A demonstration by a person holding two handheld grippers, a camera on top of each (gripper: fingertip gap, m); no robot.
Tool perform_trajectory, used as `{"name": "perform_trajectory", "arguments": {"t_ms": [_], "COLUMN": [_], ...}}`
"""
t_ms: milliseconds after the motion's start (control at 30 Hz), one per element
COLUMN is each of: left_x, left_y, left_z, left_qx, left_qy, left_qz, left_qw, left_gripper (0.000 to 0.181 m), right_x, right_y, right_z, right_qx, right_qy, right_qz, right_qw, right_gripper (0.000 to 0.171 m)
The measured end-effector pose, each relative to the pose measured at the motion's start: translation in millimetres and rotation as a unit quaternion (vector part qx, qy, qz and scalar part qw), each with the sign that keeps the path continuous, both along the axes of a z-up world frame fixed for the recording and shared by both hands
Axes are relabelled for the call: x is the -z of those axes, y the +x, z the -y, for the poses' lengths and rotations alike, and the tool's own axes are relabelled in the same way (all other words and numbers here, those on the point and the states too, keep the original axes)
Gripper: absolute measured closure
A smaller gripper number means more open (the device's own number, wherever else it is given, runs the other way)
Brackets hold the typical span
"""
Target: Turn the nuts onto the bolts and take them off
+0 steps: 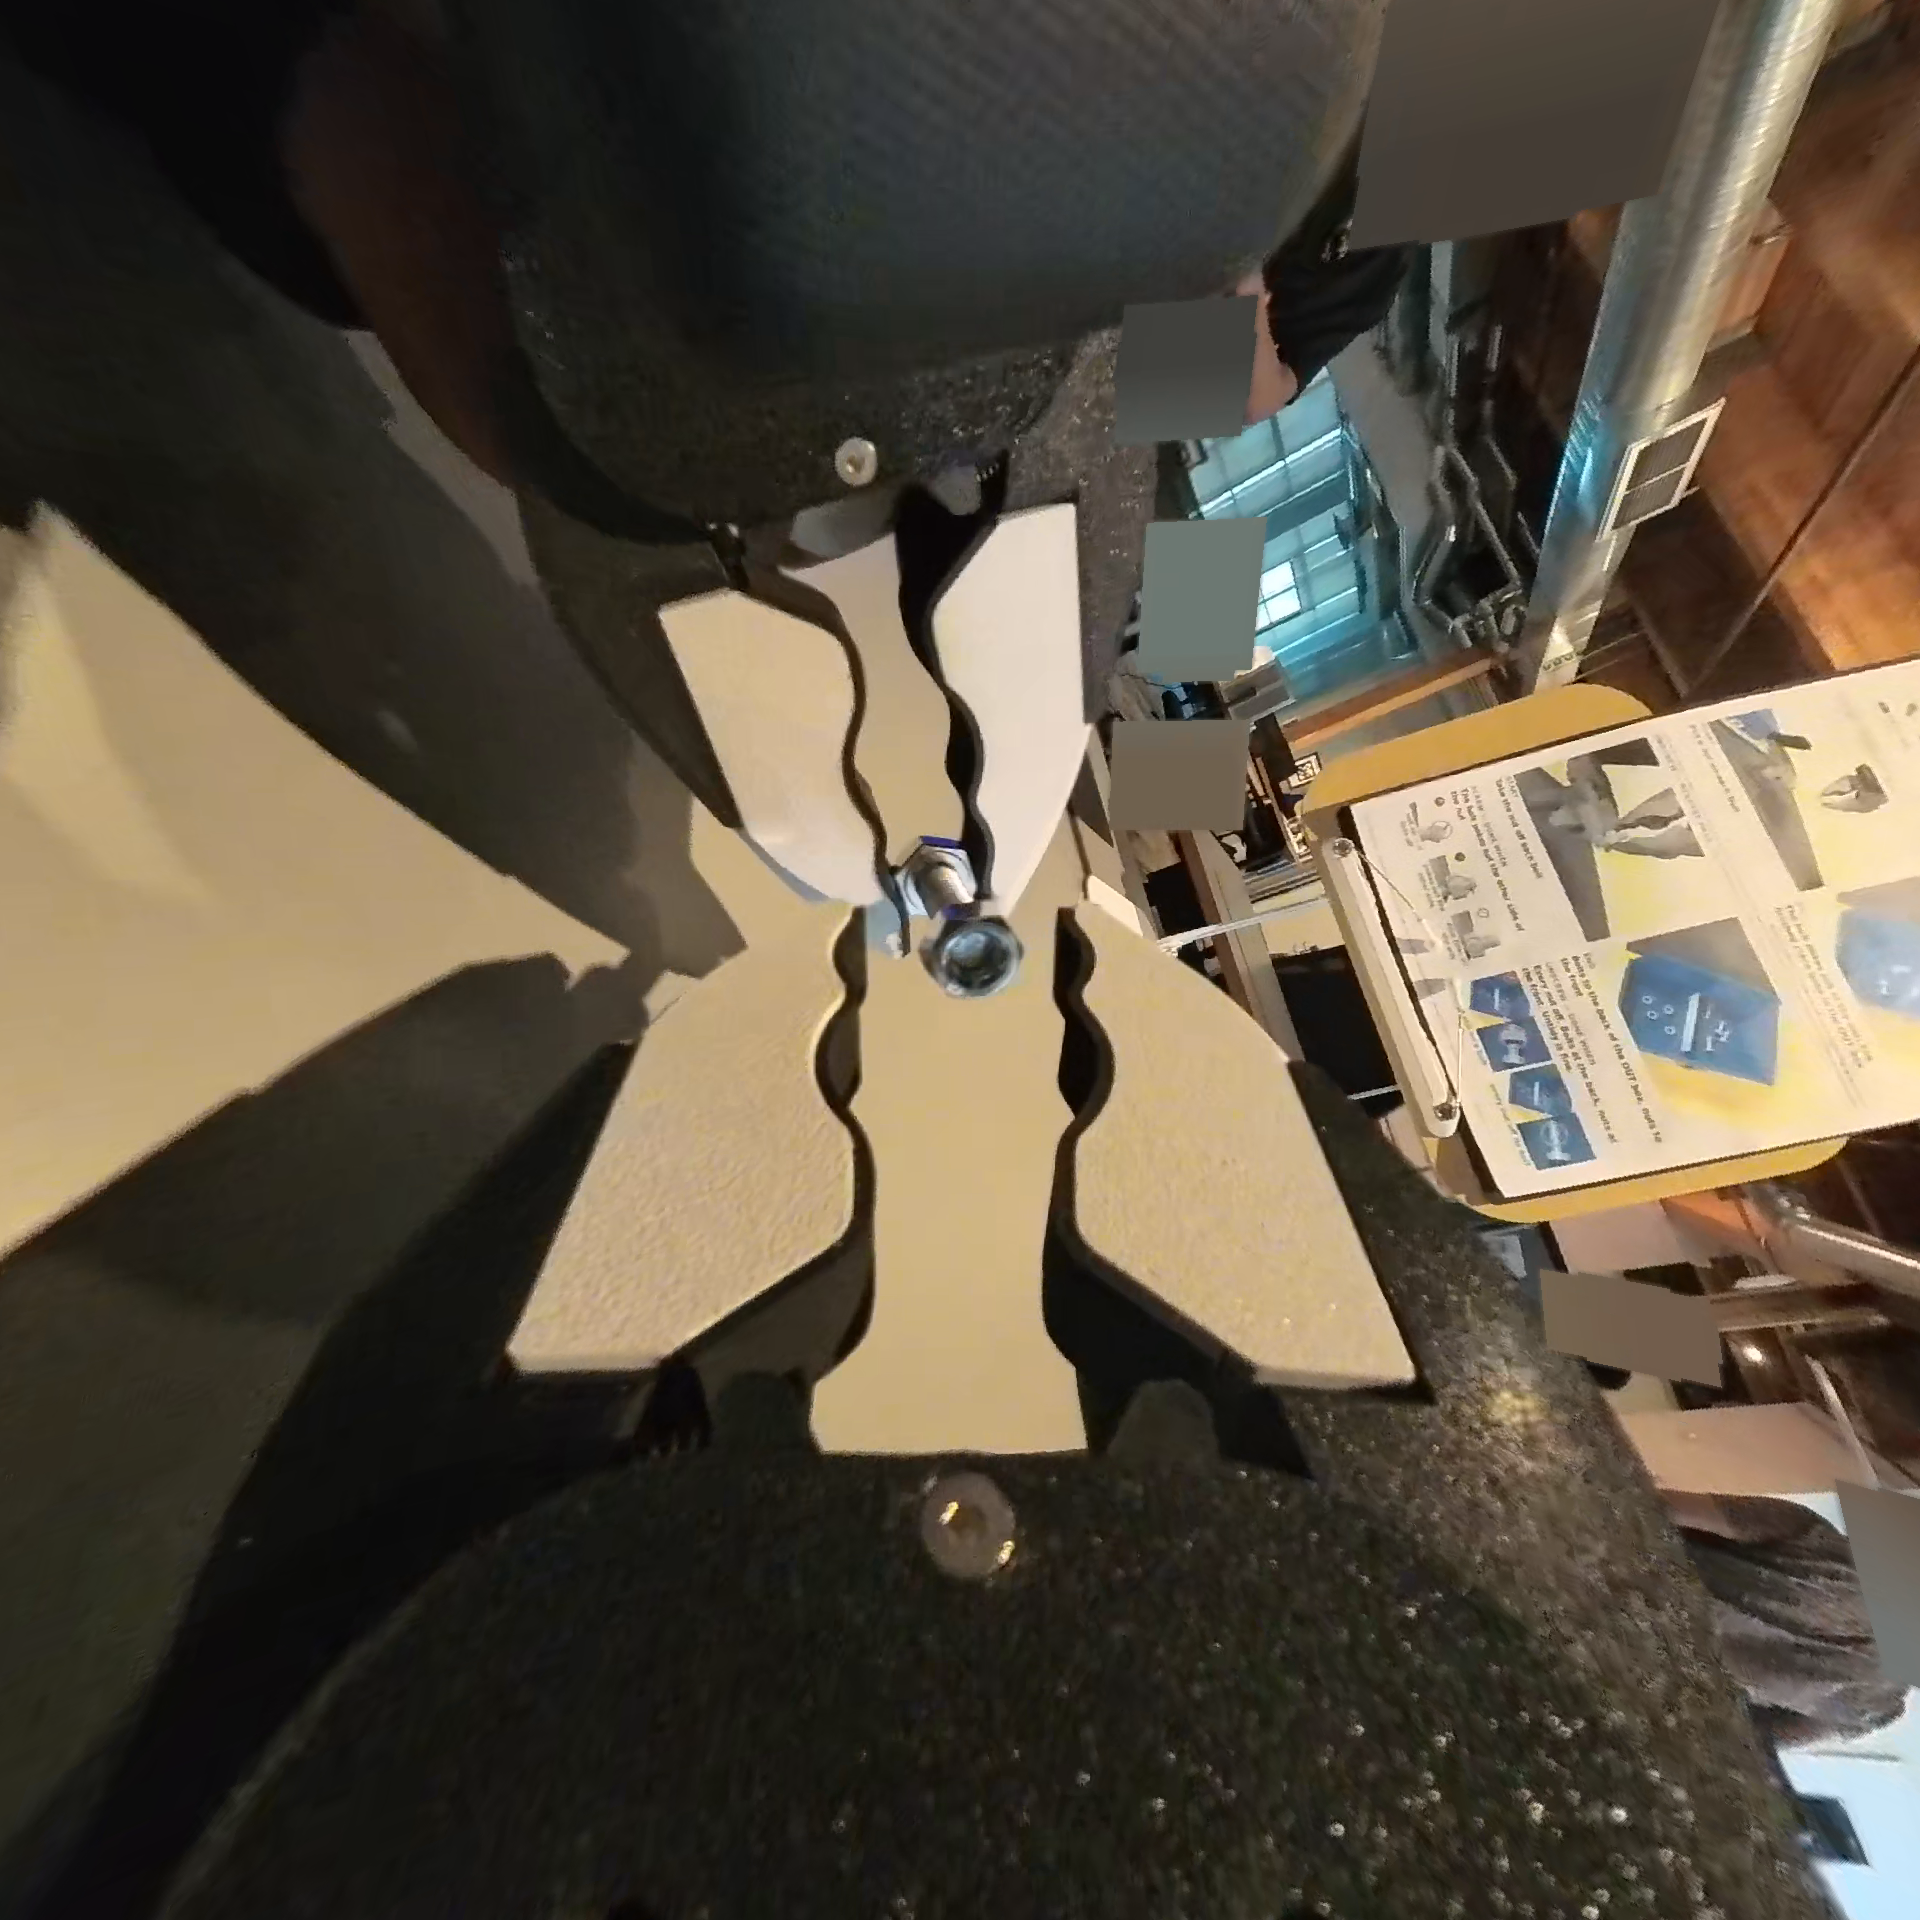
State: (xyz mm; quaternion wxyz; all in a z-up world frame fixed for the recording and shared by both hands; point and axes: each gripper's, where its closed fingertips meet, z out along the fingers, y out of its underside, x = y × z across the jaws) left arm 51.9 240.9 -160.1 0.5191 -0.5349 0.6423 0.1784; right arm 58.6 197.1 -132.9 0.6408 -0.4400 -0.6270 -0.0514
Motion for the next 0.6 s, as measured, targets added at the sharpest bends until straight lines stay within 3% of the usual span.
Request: {"name": "perform_trajectory", "arguments": {"t_ms": [300, 600], "left_x": [3, 6], "left_y": [1, 2], "left_z": [2, 3], "left_qx": [0.012, 0.012], "left_qy": [-0.007, 0.013], "left_qz": [-0.008, -0.037], "left_qw": [1.000, 0.999], "left_gripper": [0.163, 0.163], "right_x": [8, 14], "right_y": [8, 5], "right_z": [-1, -8], "right_qx": [-0.014, 0.023], "right_qy": [0.062, 0.052], "right_qz": [0.076, 0.080], "right_qw": [0.995, 0.995], "right_gripper": [0.140, 0.152]}}
